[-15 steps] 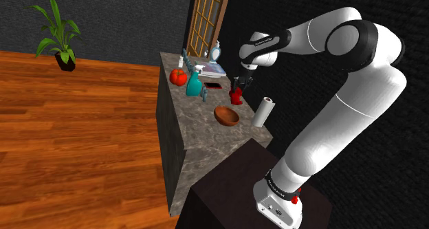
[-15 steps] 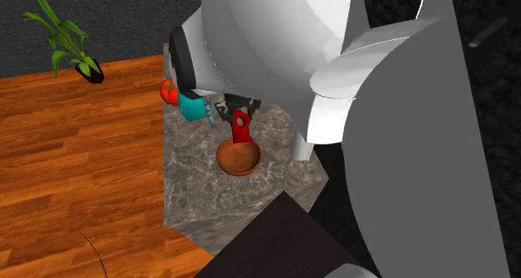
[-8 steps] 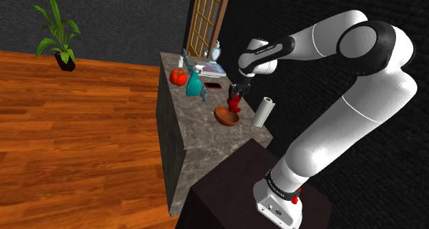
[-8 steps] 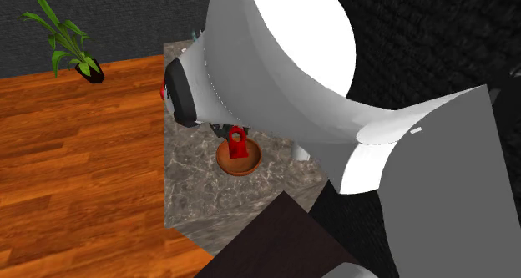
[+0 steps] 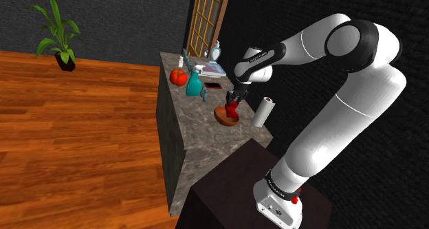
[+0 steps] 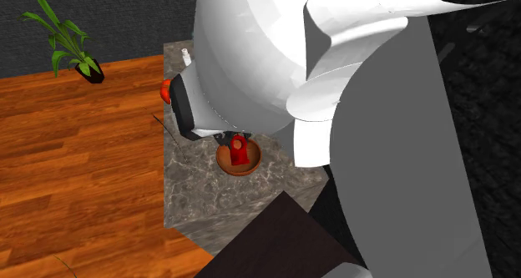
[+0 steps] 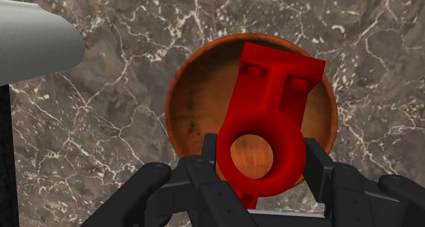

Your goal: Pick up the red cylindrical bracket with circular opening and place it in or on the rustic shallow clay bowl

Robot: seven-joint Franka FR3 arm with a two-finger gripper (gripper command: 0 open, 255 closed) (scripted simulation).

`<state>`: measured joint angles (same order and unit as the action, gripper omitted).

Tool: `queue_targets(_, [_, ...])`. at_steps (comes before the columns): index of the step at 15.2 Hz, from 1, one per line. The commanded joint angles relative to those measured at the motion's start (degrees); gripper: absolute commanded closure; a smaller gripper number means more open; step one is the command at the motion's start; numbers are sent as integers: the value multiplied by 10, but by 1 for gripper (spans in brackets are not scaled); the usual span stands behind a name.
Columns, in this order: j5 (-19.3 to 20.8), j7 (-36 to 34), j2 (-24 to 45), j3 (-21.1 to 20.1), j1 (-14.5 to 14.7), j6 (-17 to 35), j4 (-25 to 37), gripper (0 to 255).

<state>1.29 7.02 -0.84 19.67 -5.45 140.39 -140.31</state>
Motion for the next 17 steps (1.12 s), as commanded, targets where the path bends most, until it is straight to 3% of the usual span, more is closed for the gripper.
queue_targets(1, [-5,4,10,0,0,13,-4,255])
queue_targets(9, [-5,4,10,0,0,13,-4,255])
queue_targets(10, [-5,4,10,0,0,13,-3,0])
queue_targets(15, [-5,4,10,0,0,14,-4,0])
queue_targets(17, [11,-8,-23,0,0,-27,6,0])
